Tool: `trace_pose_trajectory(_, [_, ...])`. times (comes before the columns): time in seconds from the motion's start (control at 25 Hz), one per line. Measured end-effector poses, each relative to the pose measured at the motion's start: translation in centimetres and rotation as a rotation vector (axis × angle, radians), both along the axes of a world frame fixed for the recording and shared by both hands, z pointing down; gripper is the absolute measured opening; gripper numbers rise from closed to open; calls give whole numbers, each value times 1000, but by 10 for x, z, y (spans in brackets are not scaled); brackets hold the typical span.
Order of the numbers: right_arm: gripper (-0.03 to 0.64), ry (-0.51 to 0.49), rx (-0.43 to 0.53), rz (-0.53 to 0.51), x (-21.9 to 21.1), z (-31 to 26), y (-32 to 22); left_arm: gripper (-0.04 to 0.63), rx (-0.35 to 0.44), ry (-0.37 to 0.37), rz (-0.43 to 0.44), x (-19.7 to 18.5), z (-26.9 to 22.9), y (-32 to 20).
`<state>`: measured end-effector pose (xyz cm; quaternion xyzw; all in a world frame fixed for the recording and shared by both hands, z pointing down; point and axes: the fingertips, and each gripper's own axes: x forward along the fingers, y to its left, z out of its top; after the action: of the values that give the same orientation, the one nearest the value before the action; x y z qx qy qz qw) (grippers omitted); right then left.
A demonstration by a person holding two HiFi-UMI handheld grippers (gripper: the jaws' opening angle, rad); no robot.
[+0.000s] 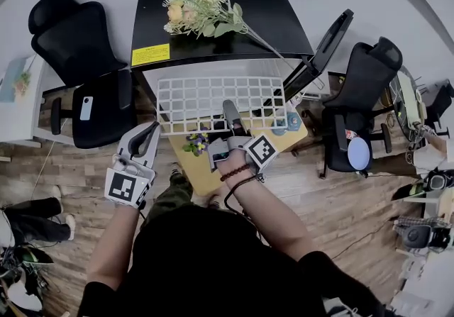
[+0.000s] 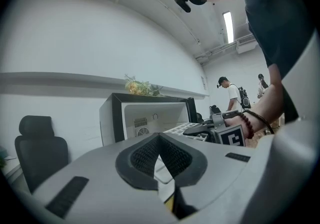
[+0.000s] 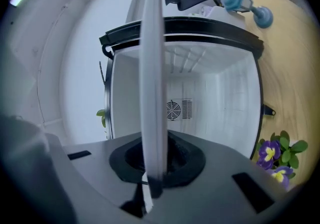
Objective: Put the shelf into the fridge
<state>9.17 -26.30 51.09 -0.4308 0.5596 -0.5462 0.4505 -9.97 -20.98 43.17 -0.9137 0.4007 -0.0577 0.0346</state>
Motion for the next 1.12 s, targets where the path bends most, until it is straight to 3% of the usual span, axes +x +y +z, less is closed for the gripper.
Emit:
trace_pose_trajectory(0.48, [43,64,17,-22,0,-6,0,18,-5,0,1,-1,2,0])
trace_pose_trajectory(1.12, [43,2,-7,-14,0,2,1,18,-13,-7,6,3,4,-1])
